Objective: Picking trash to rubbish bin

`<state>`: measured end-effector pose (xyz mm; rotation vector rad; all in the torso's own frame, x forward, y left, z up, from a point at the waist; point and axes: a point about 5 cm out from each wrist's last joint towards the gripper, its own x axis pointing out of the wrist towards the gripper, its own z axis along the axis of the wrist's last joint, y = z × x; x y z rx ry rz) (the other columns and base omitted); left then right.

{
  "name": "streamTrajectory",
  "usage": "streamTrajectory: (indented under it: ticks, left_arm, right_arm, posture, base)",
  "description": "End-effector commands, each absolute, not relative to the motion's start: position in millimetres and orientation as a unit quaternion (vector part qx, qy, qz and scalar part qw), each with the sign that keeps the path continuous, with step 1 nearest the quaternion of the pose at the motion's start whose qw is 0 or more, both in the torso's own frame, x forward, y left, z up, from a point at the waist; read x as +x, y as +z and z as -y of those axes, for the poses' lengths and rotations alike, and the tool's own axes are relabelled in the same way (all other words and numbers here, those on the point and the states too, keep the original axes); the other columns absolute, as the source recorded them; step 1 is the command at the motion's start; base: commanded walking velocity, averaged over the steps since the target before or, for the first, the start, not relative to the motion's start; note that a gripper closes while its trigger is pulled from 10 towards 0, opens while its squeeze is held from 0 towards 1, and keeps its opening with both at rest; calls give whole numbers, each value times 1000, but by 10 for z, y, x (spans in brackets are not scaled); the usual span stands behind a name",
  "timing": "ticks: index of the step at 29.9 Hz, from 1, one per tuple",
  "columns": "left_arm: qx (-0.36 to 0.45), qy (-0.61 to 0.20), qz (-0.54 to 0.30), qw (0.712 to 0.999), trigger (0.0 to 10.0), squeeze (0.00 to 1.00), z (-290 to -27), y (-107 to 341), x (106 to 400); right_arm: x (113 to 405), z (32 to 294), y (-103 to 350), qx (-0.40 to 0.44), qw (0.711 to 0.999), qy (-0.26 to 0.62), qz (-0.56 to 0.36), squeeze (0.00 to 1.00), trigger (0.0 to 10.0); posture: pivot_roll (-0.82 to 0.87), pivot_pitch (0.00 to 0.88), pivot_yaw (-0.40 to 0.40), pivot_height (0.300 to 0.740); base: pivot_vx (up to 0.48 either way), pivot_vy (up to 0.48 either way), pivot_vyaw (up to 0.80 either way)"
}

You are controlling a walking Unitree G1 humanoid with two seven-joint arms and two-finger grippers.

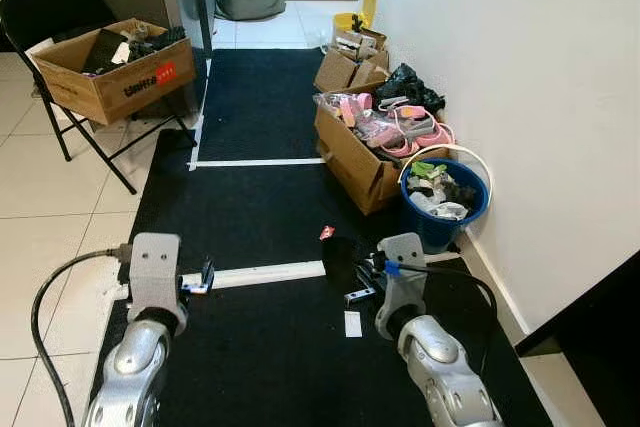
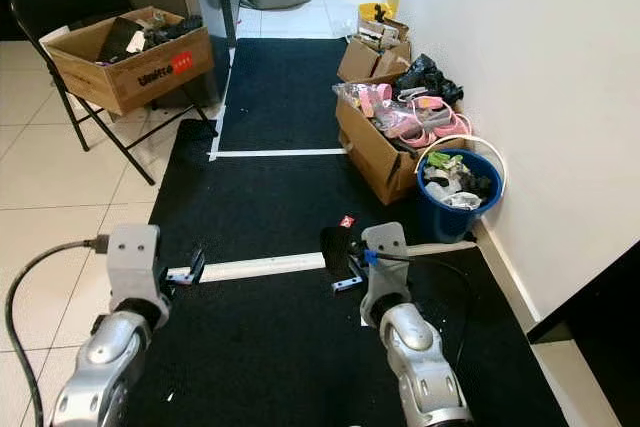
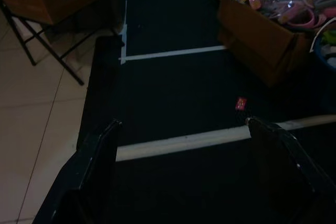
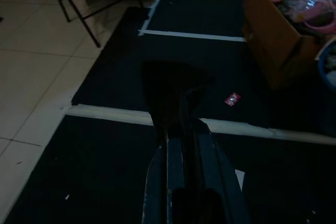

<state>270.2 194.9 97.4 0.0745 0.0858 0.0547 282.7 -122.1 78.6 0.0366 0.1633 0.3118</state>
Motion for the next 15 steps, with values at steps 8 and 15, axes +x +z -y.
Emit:
streamTrajectory:
  ticks: [8,15]
  left_arm:
    - [47,15,-56,997,10000,0,-1899,953,2746]
    - [42,15,-56,997,10000,0,-1898,957,2757]
  right_arm:
    - [2816,1254,728,38,985,143,-91,0,10000]
    - [2827,1260,738,35,986,140,-87,0,10000]
  posture:
    - [-54,96,-25,740]
    - [-52,93,-24,740]
  base:
    - [0,0,0]
    - [149,0,0]
